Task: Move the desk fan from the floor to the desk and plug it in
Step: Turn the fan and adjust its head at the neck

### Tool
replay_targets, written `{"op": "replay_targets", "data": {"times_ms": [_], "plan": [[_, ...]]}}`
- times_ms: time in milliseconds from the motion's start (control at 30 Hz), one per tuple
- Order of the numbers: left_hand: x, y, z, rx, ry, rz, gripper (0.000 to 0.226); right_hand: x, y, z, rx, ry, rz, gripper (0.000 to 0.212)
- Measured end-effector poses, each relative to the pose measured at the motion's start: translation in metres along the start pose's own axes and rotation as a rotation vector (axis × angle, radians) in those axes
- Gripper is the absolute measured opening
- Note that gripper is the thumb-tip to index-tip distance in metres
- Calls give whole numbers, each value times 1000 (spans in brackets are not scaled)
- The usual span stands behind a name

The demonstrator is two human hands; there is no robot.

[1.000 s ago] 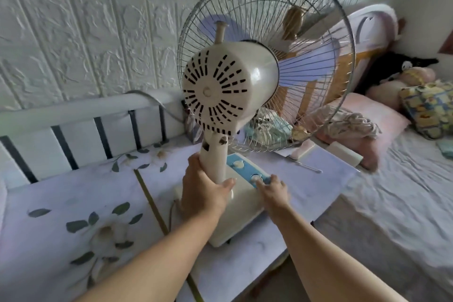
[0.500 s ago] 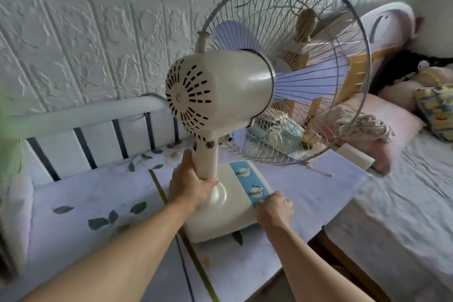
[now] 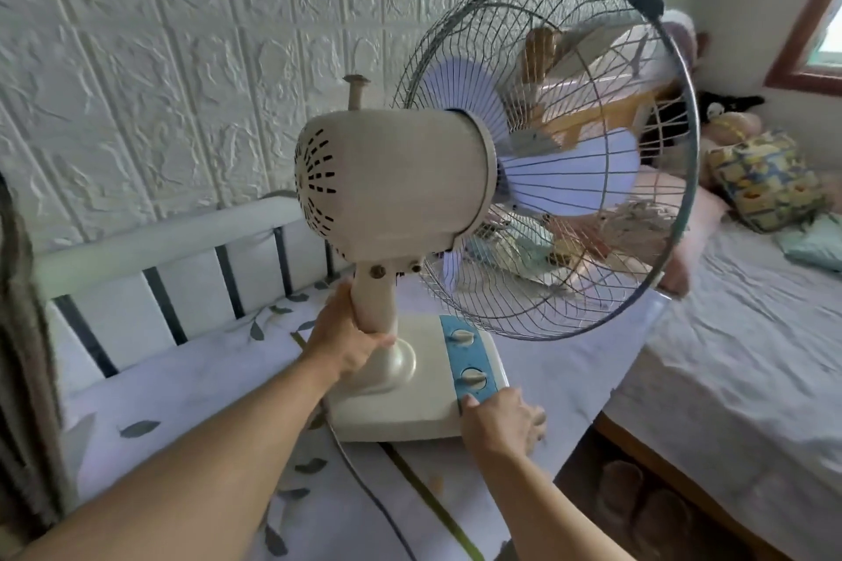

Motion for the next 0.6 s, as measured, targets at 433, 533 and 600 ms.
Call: {"op": "replay_targets", "data": {"times_ms": [433,533,600], "plan": [[10,15,4,25,-134,105,79,-3,27,1,77,-31,65,68],[20,49,1,-52,-173,306,84,-9,42,7,94,-18,103,66],[25,74,-9,-4,-225,454,85,-11,50,11,97,10,123,61]]}}
Point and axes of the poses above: each hand's wrist, its own y-axis away from the middle knuckle, its own z-axis out of the back of the hand, x = y × z, the point moved 4 cm from there along -y, towards the middle knuckle, and after that the axes turned 1 degree about -z, right-handed, at the moved point
